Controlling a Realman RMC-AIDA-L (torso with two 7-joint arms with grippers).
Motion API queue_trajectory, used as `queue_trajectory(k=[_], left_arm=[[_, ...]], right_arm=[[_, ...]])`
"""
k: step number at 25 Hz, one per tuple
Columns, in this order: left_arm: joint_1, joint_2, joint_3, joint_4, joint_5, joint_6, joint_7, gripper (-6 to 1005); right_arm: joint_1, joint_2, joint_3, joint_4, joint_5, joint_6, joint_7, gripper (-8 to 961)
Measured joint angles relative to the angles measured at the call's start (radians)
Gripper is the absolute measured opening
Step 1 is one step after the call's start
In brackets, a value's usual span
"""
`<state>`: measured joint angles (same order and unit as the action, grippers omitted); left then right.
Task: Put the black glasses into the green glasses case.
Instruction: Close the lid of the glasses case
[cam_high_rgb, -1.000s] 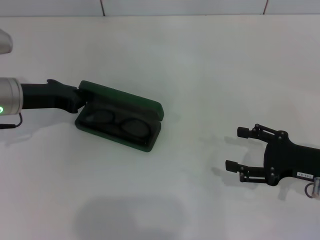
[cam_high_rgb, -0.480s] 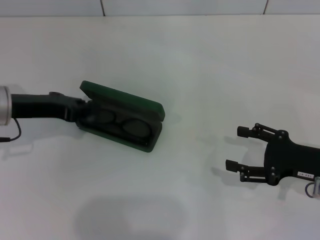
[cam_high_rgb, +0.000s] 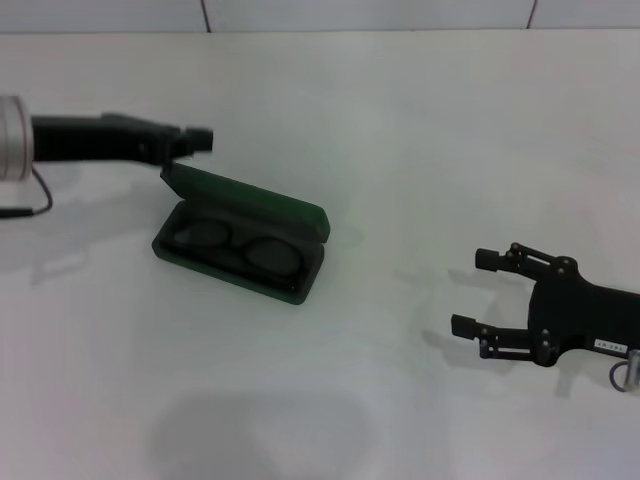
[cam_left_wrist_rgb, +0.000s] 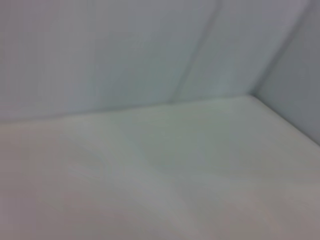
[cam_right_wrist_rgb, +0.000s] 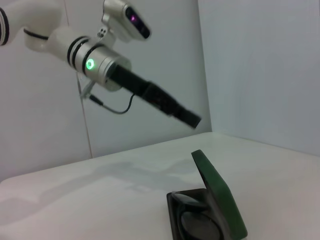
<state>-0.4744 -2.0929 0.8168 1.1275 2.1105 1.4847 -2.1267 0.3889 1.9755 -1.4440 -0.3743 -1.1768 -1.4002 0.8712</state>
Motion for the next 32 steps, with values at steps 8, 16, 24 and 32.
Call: queue_trajectory(k=[8,16,24,32], left_arm=[[0.080,-0.005,0.391,0.019,-0.060,-0.476,-0.124,117],[0.100,-0.003,0.620,-0.058,-0.104,-0.742,-0.133,120],[0.083,0.002,0.628,-0.076,-0.105,-0.743,-0.123,122],[0.094,0.002,0.623,-0.082,-0.092,-0.739,-0.088,125]], right_arm=[[0.001,0.002,0.027,0.002,0.000,0.002,0.000,881],[0.001,0.002,0.050,0.002,-0.004,0.003,0.000,881],[0.001,0.000,0.050,0.002,-0.005,0.002,0.000,880],[0.002,0.000,0.050,0.002,-0.006,-0.002,0.000,880]])
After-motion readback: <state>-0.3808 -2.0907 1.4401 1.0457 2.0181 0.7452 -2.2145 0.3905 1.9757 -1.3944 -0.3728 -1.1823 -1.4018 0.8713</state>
